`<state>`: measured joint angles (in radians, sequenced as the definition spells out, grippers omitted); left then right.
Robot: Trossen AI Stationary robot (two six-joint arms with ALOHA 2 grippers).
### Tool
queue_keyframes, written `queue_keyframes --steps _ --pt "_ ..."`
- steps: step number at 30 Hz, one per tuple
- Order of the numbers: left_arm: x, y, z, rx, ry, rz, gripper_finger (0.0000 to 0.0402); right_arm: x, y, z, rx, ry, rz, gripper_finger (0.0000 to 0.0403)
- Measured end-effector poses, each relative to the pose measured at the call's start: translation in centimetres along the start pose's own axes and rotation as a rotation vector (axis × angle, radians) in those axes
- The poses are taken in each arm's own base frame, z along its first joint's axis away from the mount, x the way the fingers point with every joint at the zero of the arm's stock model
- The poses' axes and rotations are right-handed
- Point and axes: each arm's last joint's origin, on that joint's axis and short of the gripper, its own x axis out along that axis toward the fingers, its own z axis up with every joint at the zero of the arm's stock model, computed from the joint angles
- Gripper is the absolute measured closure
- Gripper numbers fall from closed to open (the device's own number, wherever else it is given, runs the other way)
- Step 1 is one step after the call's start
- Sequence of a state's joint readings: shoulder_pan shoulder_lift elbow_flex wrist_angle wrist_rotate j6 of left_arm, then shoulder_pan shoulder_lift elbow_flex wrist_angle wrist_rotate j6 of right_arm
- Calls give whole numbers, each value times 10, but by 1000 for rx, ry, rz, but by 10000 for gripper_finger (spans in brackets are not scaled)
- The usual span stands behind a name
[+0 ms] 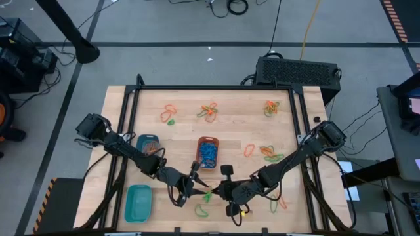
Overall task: Sort rubber bands into baskets
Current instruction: Put the orange rubber band into the blue bin
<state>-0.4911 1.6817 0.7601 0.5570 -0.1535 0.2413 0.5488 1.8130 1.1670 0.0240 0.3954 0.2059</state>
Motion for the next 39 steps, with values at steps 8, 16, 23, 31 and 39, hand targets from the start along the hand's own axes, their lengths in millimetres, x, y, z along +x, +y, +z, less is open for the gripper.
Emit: queue_keyframes --steps 8,16,23,31,39 --pt "0 0 -1 2 14 -3 265 0 -1 0 3 -7 -23 403" --pt "1 4 -2 -2 17 15 322 0 0 0 1 -7 -21 403" --pt "1 9 -4 -8 22 32 391 0 0 0 -14 -3 -15 393" --pt "1 9 -4 -7 28 32 396 0 -1 -1 -81 8 -27 318" --pt "-30 19 -5 -88 290 247 396 -1 -5 -6 -94 71 -37 236"
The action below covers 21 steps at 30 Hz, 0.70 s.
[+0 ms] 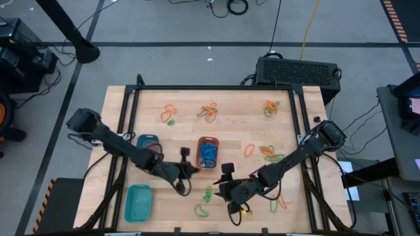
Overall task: Sort rubber bands into baskets
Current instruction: Put the orange rubber band into the blue bin
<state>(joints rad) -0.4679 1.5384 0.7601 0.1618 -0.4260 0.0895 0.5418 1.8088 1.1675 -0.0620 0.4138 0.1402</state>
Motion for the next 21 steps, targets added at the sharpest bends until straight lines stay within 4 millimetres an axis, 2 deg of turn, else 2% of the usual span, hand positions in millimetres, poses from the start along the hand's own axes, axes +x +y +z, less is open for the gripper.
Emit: queue_keyframes --steps 8,13,16,21 --pt "-61 24 -26 -264 306 329 397 0 1 -3 41 24 -1 218" --pt "-94 33 -50 -568 496 475 397 0 1 -2 46 23 -2 220" --pt "-108 34 -63 -717 629 569 397 0 1 -2 54 21 -1 220" --pt "-113 32 -79 -787 692 643 397 0 1 -2 66 20 -1 220"
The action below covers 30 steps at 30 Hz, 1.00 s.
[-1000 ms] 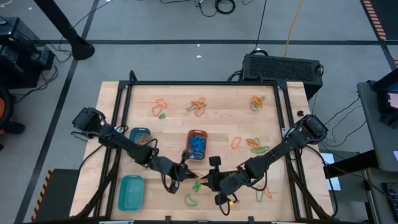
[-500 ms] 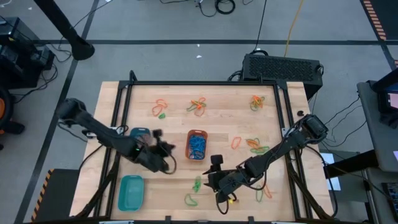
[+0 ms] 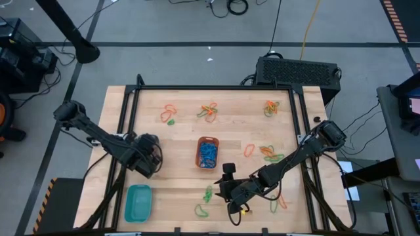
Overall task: Sort rubber bands into baskets
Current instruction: Put the orange rubber band into the blue bin
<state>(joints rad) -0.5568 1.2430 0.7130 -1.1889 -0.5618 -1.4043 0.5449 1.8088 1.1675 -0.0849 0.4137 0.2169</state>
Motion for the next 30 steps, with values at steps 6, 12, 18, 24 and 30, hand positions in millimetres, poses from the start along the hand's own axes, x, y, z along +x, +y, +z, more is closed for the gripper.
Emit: queue_keyframes --steps 6,12,18,24,30 --pt "4 2 -4 5 36 9 383 0 0 0 0 0 0 220" --pt "4 2 -4 4 36 8 342 0 0 0 0 0 0 220" --pt "4 2 -4 -1 39 12 308 0 0 0 7 1 0 220" --pt "4 3 -5 15 50 21 293 0 0 0 6 1 -1 220" --pt "-4 2 3 36 -22 28 292 -3 -3 2 24 -2 -7 220"
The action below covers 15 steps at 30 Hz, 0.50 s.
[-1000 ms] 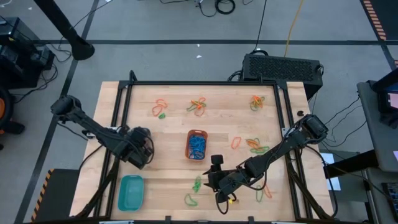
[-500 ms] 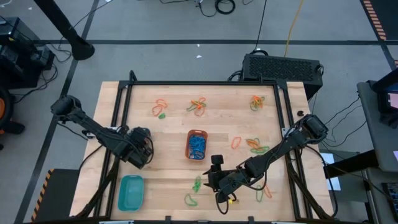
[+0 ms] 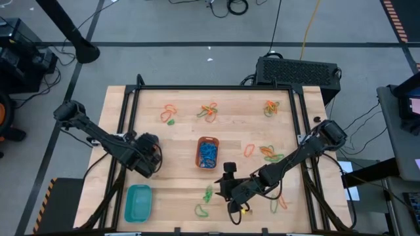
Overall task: Sort rubber bands into baskets
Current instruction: Put the orange rubber band into the blue bin
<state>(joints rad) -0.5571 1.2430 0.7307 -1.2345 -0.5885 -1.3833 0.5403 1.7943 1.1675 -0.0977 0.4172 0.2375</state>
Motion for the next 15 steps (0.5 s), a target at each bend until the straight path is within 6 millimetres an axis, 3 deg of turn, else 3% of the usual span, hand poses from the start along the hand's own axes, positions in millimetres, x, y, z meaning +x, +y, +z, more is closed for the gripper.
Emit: queue_keyframes --steps 4,9,15 --pt "-2 -10 10 57 -232 -42 292 -18 -21 16 29 -33 -35 220" --pt "-6 -36 28 140 -389 -205 292 -46 -70 30 162 -11 -189 220" --pt "-22 -68 46 357 -579 -429 292 -75 -133 17 306 225 -286 220"
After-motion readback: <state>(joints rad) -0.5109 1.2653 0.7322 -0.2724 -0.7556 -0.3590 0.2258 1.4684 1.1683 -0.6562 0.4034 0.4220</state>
